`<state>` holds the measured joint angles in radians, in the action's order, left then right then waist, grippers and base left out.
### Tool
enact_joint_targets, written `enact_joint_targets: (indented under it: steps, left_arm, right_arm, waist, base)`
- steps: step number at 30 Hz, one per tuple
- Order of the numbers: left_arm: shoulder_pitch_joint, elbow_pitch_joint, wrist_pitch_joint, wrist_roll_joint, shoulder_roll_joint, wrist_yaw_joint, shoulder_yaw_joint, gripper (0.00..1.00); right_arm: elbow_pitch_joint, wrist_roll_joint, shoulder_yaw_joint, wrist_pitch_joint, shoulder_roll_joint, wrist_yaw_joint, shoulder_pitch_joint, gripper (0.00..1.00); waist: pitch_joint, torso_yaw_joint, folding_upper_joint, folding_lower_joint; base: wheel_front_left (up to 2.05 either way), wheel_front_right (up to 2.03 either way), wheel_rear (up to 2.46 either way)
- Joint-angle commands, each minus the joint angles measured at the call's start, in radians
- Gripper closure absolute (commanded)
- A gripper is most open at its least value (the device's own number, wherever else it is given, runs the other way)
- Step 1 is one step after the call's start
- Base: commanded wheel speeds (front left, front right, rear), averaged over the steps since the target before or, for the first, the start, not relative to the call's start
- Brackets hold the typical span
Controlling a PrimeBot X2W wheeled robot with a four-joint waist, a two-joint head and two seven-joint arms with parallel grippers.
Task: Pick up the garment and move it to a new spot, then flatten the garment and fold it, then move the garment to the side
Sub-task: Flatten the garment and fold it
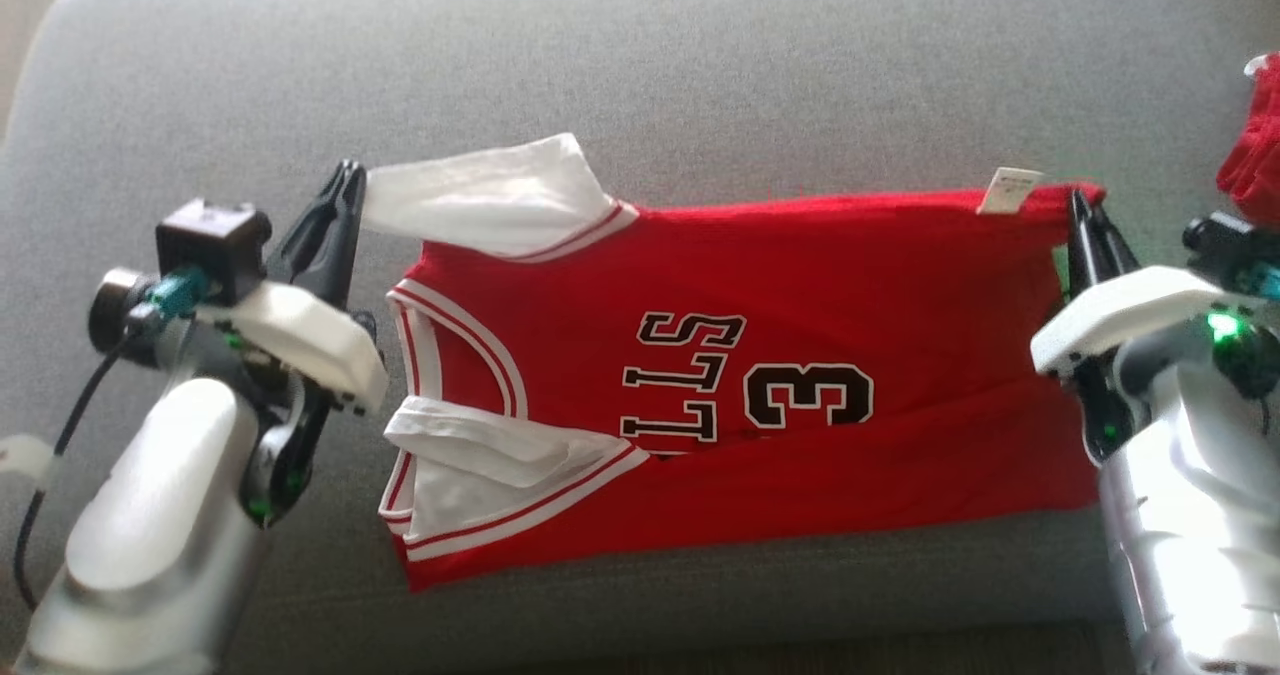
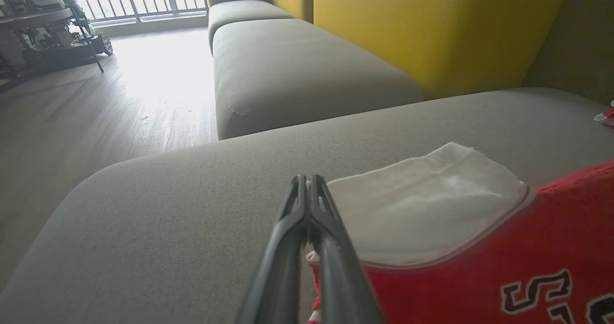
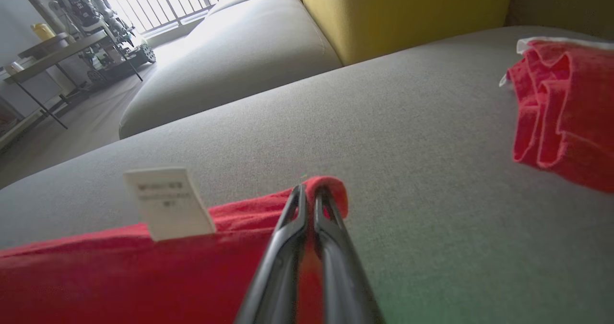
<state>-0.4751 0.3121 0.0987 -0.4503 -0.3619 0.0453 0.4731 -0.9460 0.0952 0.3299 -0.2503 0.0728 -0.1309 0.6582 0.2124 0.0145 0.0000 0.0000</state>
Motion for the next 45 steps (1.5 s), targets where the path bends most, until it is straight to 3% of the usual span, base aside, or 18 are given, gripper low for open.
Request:
enact_joint_targets:
  steps: [1,9,19,32,45]
  left_arm:
    - [-0.013,-0.041,0.005,-0.008,-0.045,0.014,-0.048,1.0]
    - [0.073,-0.08,-0.026,-0.026,-0.068,0.012,-0.031,1.0]
    - [0.17,-0.137,-0.09,-0.031,-0.115,0.006,0.007,1.0]
    - [0.251,-0.206,-0.158,-0.025,-0.179,-0.006,0.053,1.0]
    - [0.332,-0.276,-0.211,-0.024,-0.251,-0.013,0.084,1.0]
  right_arm:
    - [0.041,0.013,-0.034,0.004,0.013,0.0,0.007,1.0]
    - [0.094,0.055,-0.077,0.042,0.033,0.0,-0.066,1.0]
    - [0.278,0.103,-0.094,0.104,0.05,0.0,-0.19,1.0]
    - [0.504,0.126,-0.114,0.275,0.024,0.0,-0.387,1.0]
    - [0.64,0.137,-0.109,0.434,0.024,0.0,-0.502,1.0]
  waist:
    - [-0.016,0.002,0.0,0.0]
    - [-0.05,-0.001,0.0,0.0]
    - [-0.081,-0.007,0.0,0.0]
    - [-0.088,-0.021,0.0,0.0]
    - [-0.091,-0.029,0.0,0.0]
  base:
    - [0.0,0.0,0.0]
    - [0.0,0.0,0.0]
    - [0.0,0.0,0.0]
    - [0.0,0.0,0.0]
    - [0.0,0.0,0.0]
